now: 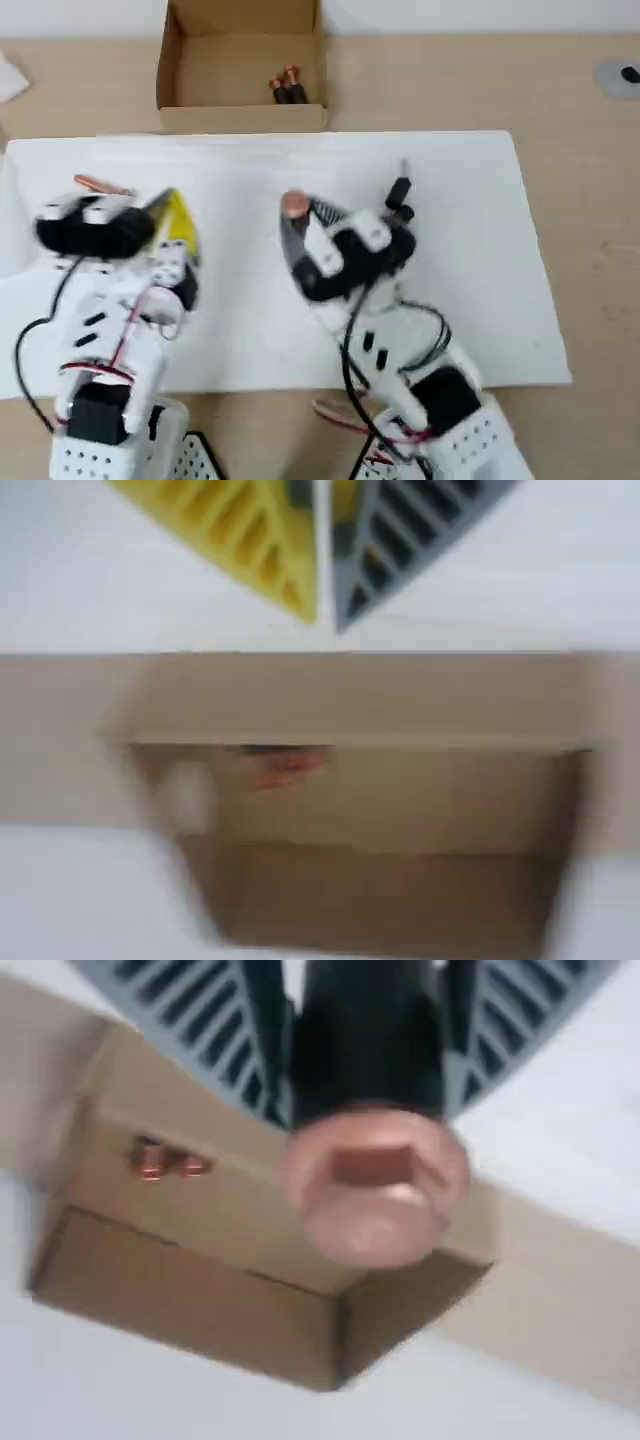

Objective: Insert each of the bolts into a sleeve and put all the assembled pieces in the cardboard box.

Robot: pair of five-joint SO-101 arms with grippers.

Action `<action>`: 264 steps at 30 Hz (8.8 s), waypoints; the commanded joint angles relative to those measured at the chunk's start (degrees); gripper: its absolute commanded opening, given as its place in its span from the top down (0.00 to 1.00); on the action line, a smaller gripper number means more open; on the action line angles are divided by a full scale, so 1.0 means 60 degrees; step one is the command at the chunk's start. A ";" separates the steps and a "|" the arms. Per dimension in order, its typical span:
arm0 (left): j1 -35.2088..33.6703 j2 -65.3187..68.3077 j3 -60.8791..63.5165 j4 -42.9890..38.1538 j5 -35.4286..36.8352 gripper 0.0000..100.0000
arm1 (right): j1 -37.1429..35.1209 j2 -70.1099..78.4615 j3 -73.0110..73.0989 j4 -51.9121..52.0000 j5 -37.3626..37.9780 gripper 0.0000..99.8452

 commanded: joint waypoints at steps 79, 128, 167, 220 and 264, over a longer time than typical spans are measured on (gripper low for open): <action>-0.4513 1.2593 -0.8879 0.4015 -0.0454 0.91 | 0.3714 2.0667 -2.7011 1.2733 0.3692 0.78; -0.5128 2.0681 -1.5985 0.7253 -0.3165 0.89 | 0.6381 1.8513 -2.2425 1.2659 0.3736 0.78; -0.3516 1.8278 -1.5941 1.0403 -1.4637 0.99 | 0.6425 1.8484 -2.1956 1.2659 0.3590 0.79; -0.2242 1.8029 -1.4037 1.0388 0.5451 0.99 | 0.6147 1.8469 -2.0989 1.2659 0.3516 0.79; -0.2974 1.9861 -1.4037 1.0359 1.0388 0.58 | 0.4667 1.8484 -2.0974 1.2659 0.3941 0.75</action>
